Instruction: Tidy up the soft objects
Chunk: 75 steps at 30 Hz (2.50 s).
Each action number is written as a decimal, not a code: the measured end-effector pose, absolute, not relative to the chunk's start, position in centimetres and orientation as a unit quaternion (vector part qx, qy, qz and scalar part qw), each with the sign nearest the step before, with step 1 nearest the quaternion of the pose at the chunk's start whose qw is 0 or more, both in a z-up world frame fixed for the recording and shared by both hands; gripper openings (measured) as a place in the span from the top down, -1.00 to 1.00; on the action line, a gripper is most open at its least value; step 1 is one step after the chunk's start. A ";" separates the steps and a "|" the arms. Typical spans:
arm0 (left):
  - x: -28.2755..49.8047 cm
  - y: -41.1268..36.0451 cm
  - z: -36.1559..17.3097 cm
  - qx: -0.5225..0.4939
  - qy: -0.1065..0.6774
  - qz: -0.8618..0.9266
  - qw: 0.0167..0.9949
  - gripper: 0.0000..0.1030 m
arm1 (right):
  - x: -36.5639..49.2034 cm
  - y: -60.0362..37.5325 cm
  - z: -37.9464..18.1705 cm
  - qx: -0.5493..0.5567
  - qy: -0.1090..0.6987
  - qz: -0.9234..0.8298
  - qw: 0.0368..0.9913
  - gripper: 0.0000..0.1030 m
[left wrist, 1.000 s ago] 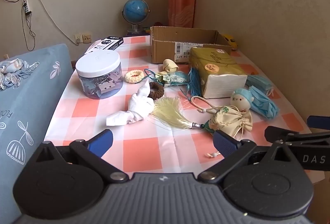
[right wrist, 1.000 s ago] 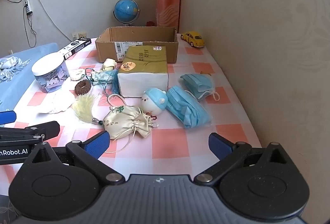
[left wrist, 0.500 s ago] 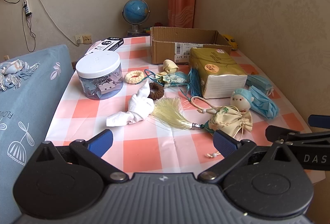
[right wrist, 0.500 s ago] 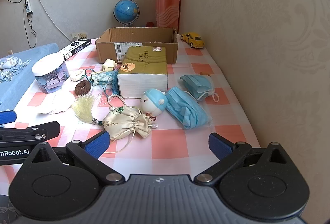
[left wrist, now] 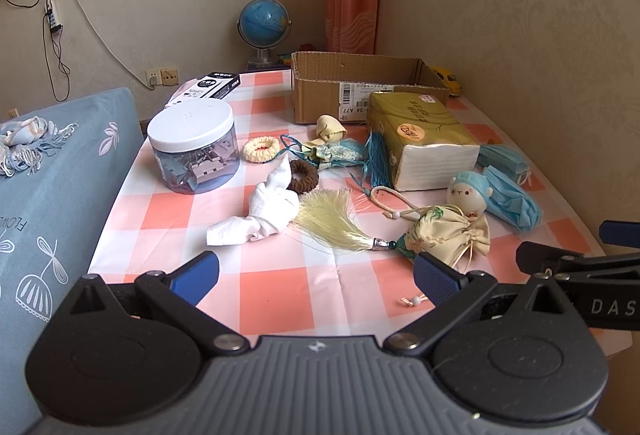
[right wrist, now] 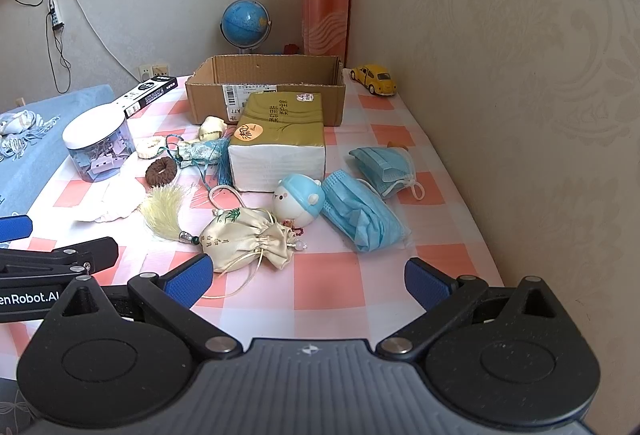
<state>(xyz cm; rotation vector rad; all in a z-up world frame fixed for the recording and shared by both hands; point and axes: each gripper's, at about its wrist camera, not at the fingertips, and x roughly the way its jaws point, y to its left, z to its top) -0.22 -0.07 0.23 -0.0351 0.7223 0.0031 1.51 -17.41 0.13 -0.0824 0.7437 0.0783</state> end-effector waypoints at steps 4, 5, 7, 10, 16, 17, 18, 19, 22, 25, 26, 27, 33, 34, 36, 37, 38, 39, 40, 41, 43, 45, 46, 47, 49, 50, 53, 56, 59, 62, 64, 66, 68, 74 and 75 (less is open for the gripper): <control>-0.3 -0.1 0.2 -0.017 0.354 0.002 0.935 -0.99 | 1.5 -17.4 0.2 -0.041 0.363 0.038 0.930 -1.00; -0.3 0.0 0.2 -0.017 0.354 0.002 0.935 -0.99 | 1.5 -17.4 0.1 -0.041 0.363 0.039 0.930 -1.00; -0.3 -0.1 0.2 -0.017 0.353 0.002 0.935 -0.99 | 1.6 -17.4 0.2 -0.041 0.362 0.038 0.930 -1.00; -0.3 0.0 0.2 -0.017 0.353 0.002 0.935 -0.99 | 1.6 -17.5 0.2 -0.041 0.362 0.038 0.930 -1.00; -0.3 0.0 0.2 -0.016 0.353 0.002 0.935 -0.99 | 1.7 -17.4 0.2 -0.042 0.361 0.038 0.931 -1.00; -0.3 -0.1 0.2 -0.016 0.353 0.002 0.936 -0.99 | 1.6 -17.4 0.2 -0.042 0.361 0.038 0.931 -1.00; -0.3 0.0 0.2 -0.016 0.352 0.002 0.936 -0.99 | 1.7 -17.5 0.3 -0.043 0.361 0.038 0.931 -1.00; -0.3 0.0 0.3 -0.016 0.352 0.002 0.936 -0.99 | 1.7 -17.5 0.3 -0.043 0.360 0.038 0.931 -1.00; -0.1 0.1 0.3 -0.017 0.352 0.001 0.936 -0.99 | 1.7 -17.4 0.4 -0.044 0.359 0.039 0.931 -1.00; 0.0 0.1 0.3 -0.017 0.352 0.001 0.936 -0.99 | 1.8 -17.4 0.4 -0.044 0.360 0.040 0.931 -1.00; 0.1 0.1 0.3 -0.017 0.352 0.001 0.936 -0.99 | 1.8 -17.4 0.4 -0.045 0.359 0.042 0.931 -1.00; 0.1 0.1 0.3 -0.016 0.352 0.001 0.936 -0.99 | 1.8 -17.3 0.4 -0.046 0.358 0.042 0.932 -1.00; 0.5 0.1 0.3 -0.018 0.354 -0.005 0.935 -0.99 | 1.7 -17.2 0.4 -0.055 0.349 0.060 0.934 -1.00; 0.6 0.1 0.3 -0.017 0.354 -0.006 0.935 -0.99 | 1.7 -17.1 0.4 -0.058 0.349 0.062 0.933 -1.00; 0.7 0.0 0.3 -0.014 0.354 -0.007 0.935 -0.99 | 1.9 -16.9 0.4 -0.064 0.346 0.065 0.934 -1.00; 0.8 0.0 0.2 -0.014 0.355 -0.007 0.935 -0.99 | 2.0 -16.9 0.4 -0.065 0.346 0.065 0.934 -1.00; 0.9 0.0 0.2 -0.014 0.356 -0.009 0.934 -0.99 | 2.1 -16.8 0.4 -0.067 0.345 0.067 0.934 -1.00; 1.0 0.0 0.1 -0.014 0.357 -0.010 0.934 -0.99 | 2.2 -16.8 0.4 -0.068 0.345 0.069 0.934 -1.00; 1.1 0.0 0.1 -0.014 0.357 -0.012 0.934 -0.99 | 2.2 -16.8 0.4 -0.069 0.344 0.072 0.934 -1.00; 1.2 0.0 0.1 -0.012 0.357 -0.014 0.934 -0.99 | 2.2 -16.8 0.4 -0.070 0.343 0.075 0.934 -1.00; 1.3 0.0 0.1 -0.010 0.355 -0.019 0.934 -0.99 | 2.4 -16.8 0.3 -0.073 0.343 0.080 0.933 -1.00; 1.4 0.1 0.1 -0.007 0.352 -0.022 0.936 -0.99 | 2.7 -16.9 0.2 -0.075 0.344 0.083 0.932 -1.00; 1.6 0.2 0.1 -0.007 0.351 -0.024 0.936 -0.99 | 2.9 -17.0 0.1 -0.076 0.345 0.086 0.932 -1.00; 1.6 0.3 0.1 -0.007 0.350 -0.026 0.936 -0.99 | 3.0 -17.0 -0.1 -0.078 0.345 0.090 0.931 -1.00; 1.8 0.4 0.1 -0.005 0.348 -0.031 0.937 -0.99 | 3.3 -17.1 -0.3 -0.081 0.347 0.097 0.929 -1.00; 1.8 0.5 0.0 -0.002 0.348 -0.032 0.937 -0.99 | 3.4 -17.2 -0.5 -0.083 0.350 0.102 0.928 -1.00; 2.0 0.8 -0.3 0.009 0.348 -0.033 0.937 -0.99 | 4.0 -17.3 -1.1 -0.084 0.361 0.112 0.922 -1.00; 2.3 1.3 -0.7 0.011 0.349 -0.032 0.936 -0.99 | 4.6 -17.1 -1.6 -0.081 0.365 0.128 0.919 -1.00; 2.6 2.0 -1.0 0.009 0.351 -0.032 0.936 -0.99 | 5.7 -16.7 -2.2 -0.071 0.374 0.133 0.915 -1.00; 2.8 2.8 -1.3 0.007 0.352 -0.032 0.935 -0.99 | 6.8 -15.9 -3.0 -0.062 0.385 0.131 0.911 -1.00; 2.9 3.3 -1.4 0.006 0.354 -0.031 0.935 -0.99 | 7.4 -15.2 -3.5 -0.061 0.391 0.131 0.909 -1.00; 3.1 3.8 -1.6 0.004 0.355 -0.030 0.934 -0.99 | 8.0 -14.4 -4.2 -0.068 0.393 0.127 0.908 -1.00; 3.3 4.4 -1.7 0.002 0.356 -0.030 0.934 -0.99 | 8.5 -13.6 -5.0 -0.078 0.398 0.122 0.906 -1.00; 4.1 5.3 -2.3 0.005 0.364 -0.034 0.931 -0.99 | 9.3 -12.7 -6.7 -0.109 0.416 0.102 0.897 -1.00; 4.3 5.3 -2.4 0.007 0.365 -0.035 0.930 -0.99 | 9.2 -12.9 -6.9 -0.111 0.419 0.099 0.896 -1.00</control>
